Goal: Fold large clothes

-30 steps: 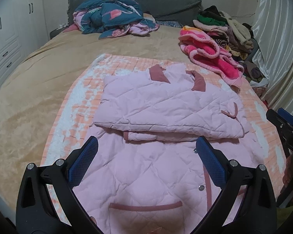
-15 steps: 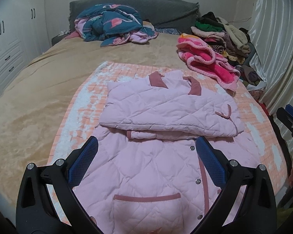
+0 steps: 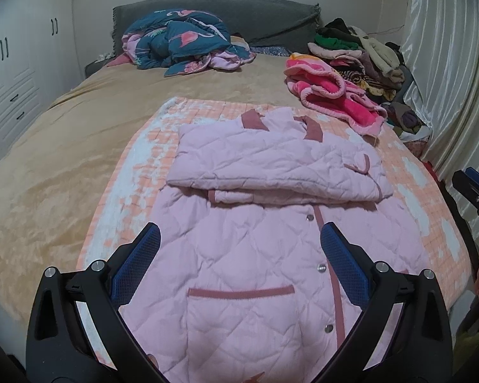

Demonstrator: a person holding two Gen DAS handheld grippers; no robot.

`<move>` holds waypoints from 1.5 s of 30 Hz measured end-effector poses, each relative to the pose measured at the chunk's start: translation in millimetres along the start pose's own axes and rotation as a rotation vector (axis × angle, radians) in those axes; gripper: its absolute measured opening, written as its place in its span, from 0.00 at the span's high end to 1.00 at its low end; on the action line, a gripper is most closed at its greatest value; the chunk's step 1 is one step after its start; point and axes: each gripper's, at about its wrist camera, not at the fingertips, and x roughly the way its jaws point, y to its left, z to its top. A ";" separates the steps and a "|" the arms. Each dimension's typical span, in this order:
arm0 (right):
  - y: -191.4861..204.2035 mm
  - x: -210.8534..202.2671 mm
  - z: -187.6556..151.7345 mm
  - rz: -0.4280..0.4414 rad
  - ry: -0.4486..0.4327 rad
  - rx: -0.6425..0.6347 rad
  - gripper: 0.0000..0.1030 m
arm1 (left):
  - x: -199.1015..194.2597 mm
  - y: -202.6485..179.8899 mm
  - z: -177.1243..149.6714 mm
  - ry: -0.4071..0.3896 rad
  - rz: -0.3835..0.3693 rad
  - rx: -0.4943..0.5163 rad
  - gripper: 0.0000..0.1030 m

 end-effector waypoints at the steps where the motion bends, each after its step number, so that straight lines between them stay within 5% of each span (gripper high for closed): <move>1: -0.5 -0.7 -2.2 -0.001 0.002 0.001 0.04 | -0.2 -0.1 -2.8 0.002 -0.001 0.000 0.09; 18: -15.2 -12.6 -36.2 -0.015 0.038 0.009 0.04 | -0.1 -7.8 -39.5 0.025 0.017 0.020 0.09; 45: -33.5 10.6 -112.8 -0.045 0.211 0.025 0.04 | 22.9 23.7 -99.6 0.105 0.087 -0.020 0.09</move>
